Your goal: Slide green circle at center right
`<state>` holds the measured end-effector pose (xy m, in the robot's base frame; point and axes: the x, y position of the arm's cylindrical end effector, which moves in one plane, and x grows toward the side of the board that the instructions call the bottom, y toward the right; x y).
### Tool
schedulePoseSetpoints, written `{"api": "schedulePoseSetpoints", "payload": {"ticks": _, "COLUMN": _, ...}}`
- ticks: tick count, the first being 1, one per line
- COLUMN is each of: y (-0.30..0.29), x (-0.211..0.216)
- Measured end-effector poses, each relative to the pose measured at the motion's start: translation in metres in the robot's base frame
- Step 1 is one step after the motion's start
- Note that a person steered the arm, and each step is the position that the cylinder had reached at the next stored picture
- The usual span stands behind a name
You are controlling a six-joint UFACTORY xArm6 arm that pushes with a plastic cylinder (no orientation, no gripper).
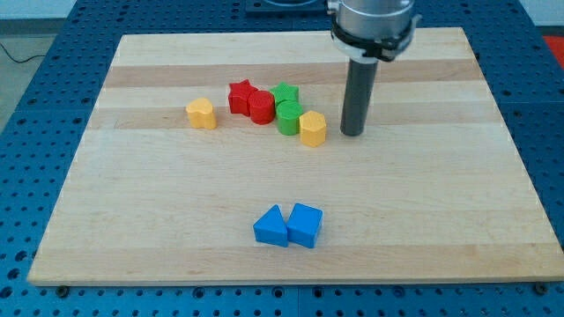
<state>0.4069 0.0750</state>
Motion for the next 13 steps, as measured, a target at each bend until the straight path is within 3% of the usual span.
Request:
{"api": "schedulePoseSetpoints", "payload": {"ticks": 1, "y": -0.032, "x": -0.008}}
{"api": "schedulePoseSetpoints", "payload": {"ticks": 3, "y": -0.124, "x": 0.024}}
{"api": "schedulePoseSetpoints", "payload": {"ticks": 5, "y": -0.143, "x": 0.031}}
{"api": "schedulePoseSetpoints", "payload": {"ticks": 8, "y": -0.247, "x": 0.031}}
{"api": "schedulePoseSetpoints", "payload": {"ticks": 10, "y": -0.214, "x": 0.001}}
{"api": "schedulePoseSetpoints", "payload": {"ticks": 12, "y": -0.105, "x": 0.002}}
{"api": "schedulePoseSetpoints", "payload": {"ticks": 13, "y": -0.094, "x": 0.002}}
